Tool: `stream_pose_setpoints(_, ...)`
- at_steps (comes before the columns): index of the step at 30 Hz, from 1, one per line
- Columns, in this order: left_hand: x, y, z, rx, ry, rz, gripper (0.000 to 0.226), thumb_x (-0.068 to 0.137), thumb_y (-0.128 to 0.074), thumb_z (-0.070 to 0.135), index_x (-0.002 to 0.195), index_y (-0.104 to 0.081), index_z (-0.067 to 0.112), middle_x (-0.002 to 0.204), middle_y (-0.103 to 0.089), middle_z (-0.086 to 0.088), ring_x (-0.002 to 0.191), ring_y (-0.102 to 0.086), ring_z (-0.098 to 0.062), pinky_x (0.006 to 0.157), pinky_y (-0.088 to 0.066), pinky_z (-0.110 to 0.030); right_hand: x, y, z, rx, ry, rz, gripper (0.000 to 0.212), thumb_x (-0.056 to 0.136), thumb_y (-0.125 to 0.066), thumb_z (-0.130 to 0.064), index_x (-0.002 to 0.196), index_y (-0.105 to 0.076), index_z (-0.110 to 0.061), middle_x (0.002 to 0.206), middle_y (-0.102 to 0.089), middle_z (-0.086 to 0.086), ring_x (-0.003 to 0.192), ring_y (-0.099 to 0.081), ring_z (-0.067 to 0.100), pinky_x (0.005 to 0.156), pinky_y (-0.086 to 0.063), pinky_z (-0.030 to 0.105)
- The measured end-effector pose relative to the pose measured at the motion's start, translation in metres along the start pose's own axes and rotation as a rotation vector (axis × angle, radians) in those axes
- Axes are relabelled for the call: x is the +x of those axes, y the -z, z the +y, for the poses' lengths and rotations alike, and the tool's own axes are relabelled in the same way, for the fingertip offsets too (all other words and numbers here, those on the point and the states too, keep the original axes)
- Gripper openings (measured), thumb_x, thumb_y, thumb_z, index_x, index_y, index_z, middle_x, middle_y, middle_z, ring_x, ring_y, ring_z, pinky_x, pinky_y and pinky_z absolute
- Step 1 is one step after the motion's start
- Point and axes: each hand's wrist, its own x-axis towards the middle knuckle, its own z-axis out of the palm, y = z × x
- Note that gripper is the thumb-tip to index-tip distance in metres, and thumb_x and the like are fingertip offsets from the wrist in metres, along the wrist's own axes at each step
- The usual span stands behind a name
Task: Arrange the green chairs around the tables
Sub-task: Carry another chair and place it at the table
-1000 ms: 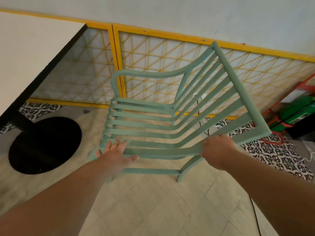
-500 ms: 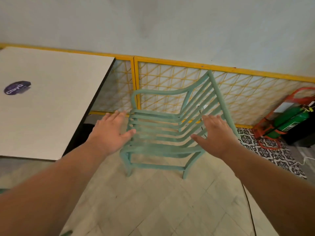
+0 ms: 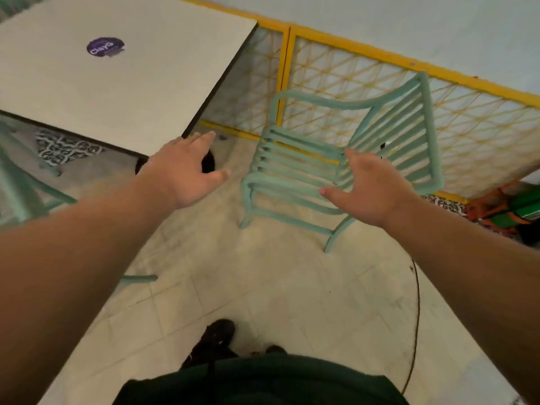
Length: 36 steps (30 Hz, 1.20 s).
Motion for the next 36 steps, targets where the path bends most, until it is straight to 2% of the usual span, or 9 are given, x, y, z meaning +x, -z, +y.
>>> stream_pose_setpoints(4,-0.062,-0.028,-0.025,-0.026,0.145,-0.014,0.089,0.093,-0.051,0.066,0.163,-0.015,0.025,0.169,-0.022,-0.007,0.154,-0.021,-0.03,0.125,-0.019,-0.045,-0.014,-0.025,-0.024,-0.036,0.144,-0.078,0.095,0.086,-0.062,-0.071,0.152,-0.038,-0.007,0.147,-0.053,0.017,0.137,-0.045,0.035,0.113,-0.038,0.048)
stream_pose_setpoints(8,-0.13,-0.039,-0.061,-0.042,0.298,0.014,0.088,0.092,-0.049,0.068,0.163,-0.016,0.026,0.167,-0.027,-0.007,0.152,-0.025,-0.031,0.123,-0.025,-0.051,-0.029,-0.048,-0.067,-0.071,0.264,-0.16,0.099,0.085,-0.058,-0.074,0.156,-0.034,-0.009,0.152,-0.048,0.016,0.141,-0.04,0.034,0.115,-0.035,0.048)
stream_pose_setpoints(13,-0.224,-0.03,-0.122,-0.003,0.471,0.086,0.088,0.089,-0.05,0.069,0.161,-0.024,0.024,0.164,-0.034,-0.007,0.149,-0.031,-0.032,0.121,-0.029,-0.05,-0.054,-0.075,-0.153,-0.053,0.422,-0.22,0.094,0.084,-0.059,-0.075,0.151,-0.04,-0.012,0.148,-0.051,0.015,0.14,-0.041,0.034,0.114,-0.035,0.047)
stream_pose_setpoints(20,-0.348,-0.023,-0.222,-0.041,0.64,0.078,0.091,0.09,-0.044,0.072,0.163,-0.016,0.026,0.168,-0.026,-0.005,0.153,-0.021,-0.031,0.122,-0.026,-0.054,-0.1,-0.113,-0.291,-0.083,0.578,-0.284,0.1,0.085,-0.054,-0.077,0.16,-0.027,-0.015,0.16,-0.039,0.011,0.147,-0.032,0.032,0.119,-0.027,0.044)
stream_pose_setpoints(27,-0.399,0.0,-0.303,-0.01,0.617,0.061,0.09,0.091,-0.044,0.072,0.164,-0.011,0.029,0.169,-0.021,-0.004,0.155,-0.017,-0.03,0.123,-0.023,-0.053,-0.122,-0.126,-0.396,0.001,0.544,-0.271,0.1,0.085,-0.059,-0.074,0.162,-0.023,-0.02,0.163,-0.036,0.008,0.152,-0.027,0.031,0.121,-0.029,0.047)
stream_pose_setpoints(36,-0.358,-0.006,-0.378,-0.016,0.571,-0.016,0.093,0.087,-0.038,0.077,0.163,-0.006,0.032,0.17,-0.016,0.002,0.156,-0.015,-0.028,0.123,-0.024,-0.056,-0.088,-0.147,-0.45,0.019,0.515,-0.268,0.101,0.084,-0.063,-0.072,0.162,-0.022,-0.021,0.163,-0.035,0.005,0.156,-0.018,0.029,0.122,-0.024,0.048)
